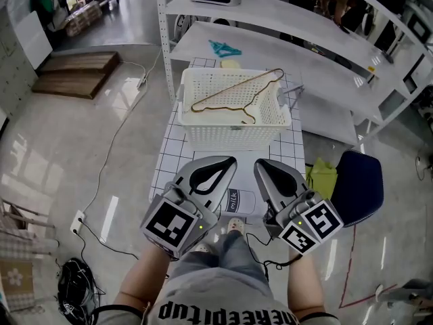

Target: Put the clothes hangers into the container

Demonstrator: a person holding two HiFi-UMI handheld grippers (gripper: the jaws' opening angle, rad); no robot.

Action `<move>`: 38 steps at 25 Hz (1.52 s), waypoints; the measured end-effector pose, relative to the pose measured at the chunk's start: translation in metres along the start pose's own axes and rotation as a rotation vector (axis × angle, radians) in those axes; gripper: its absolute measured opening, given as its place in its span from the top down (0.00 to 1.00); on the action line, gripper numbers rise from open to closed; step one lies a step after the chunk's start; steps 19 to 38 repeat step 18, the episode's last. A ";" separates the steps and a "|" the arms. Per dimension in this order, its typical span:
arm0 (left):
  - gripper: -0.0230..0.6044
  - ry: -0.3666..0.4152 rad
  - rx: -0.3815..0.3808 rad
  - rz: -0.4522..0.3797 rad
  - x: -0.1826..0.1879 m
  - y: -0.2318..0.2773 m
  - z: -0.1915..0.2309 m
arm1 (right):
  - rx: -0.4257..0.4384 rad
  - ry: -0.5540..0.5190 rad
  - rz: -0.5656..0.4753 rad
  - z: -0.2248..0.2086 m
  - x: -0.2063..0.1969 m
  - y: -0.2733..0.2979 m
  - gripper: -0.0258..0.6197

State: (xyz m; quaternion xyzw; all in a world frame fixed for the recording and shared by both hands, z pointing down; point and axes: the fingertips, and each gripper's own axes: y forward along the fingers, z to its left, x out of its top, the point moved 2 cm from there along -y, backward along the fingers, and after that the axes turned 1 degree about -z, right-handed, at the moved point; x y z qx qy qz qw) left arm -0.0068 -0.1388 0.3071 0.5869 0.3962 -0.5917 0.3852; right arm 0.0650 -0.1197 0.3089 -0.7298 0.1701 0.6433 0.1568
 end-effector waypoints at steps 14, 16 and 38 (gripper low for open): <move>0.94 -0.009 0.000 -0.010 0.002 -0.002 0.003 | 0.001 -0.011 -0.003 0.003 0.002 0.005 0.97; 0.94 -0.027 0.001 0.003 0.001 -0.002 0.004 | 0.002 -0.012 -0.003 0.003 0.002 0.007 0.97; 0.94 -0.038 0.003 0.011 0.000 -0.002 0.005 | 0.003 -0.013 -0.002 0.003 0.003 0.008 0.97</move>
